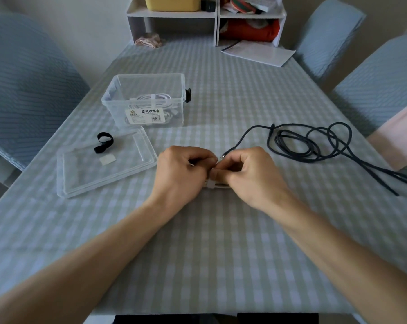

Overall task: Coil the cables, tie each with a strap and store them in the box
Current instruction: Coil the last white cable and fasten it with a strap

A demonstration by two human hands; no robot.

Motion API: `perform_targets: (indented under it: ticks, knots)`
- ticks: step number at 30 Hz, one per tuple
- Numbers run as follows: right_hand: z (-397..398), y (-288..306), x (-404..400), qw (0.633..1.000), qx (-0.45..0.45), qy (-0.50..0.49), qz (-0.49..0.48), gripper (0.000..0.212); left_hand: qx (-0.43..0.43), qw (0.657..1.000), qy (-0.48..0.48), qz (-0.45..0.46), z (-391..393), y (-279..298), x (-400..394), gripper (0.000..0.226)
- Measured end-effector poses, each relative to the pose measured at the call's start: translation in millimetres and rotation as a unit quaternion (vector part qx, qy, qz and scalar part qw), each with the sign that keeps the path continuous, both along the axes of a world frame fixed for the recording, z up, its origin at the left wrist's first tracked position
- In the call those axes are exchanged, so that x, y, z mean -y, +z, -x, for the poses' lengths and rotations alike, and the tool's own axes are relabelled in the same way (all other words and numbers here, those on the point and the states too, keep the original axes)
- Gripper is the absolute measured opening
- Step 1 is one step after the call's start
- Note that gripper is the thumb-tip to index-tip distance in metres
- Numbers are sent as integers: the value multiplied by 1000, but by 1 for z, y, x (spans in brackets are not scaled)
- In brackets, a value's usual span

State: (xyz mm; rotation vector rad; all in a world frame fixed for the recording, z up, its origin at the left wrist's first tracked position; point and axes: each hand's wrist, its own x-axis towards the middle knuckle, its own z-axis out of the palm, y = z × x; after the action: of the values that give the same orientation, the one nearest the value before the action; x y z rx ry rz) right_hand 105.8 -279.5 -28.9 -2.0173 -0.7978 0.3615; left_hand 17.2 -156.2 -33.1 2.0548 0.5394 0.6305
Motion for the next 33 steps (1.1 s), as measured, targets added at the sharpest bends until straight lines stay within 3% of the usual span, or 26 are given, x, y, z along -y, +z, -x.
perform_targets:
  ticks: [8,14,18,27,33]
  knots:
    - [4,-1,-2,1000,-4,-14,-10,14,14,1000,-22,3,11,-2,-1,23]
    - [-11,7,-11,996,18,23,89,25,-2,998,-57,10,13,0,-10,19]
    - [-15,9,-13,990,30,70,119,20,-4,997,-70,-6,15,-3,-14,17]
    - [-8,-13,3,982,153,112,23,13,-15,994,-107,-24,19,-3,-18,12]
    - [-11,-20,3,965,226,131,13,24,-36,976,-185,-106,31,-5,-27,33]
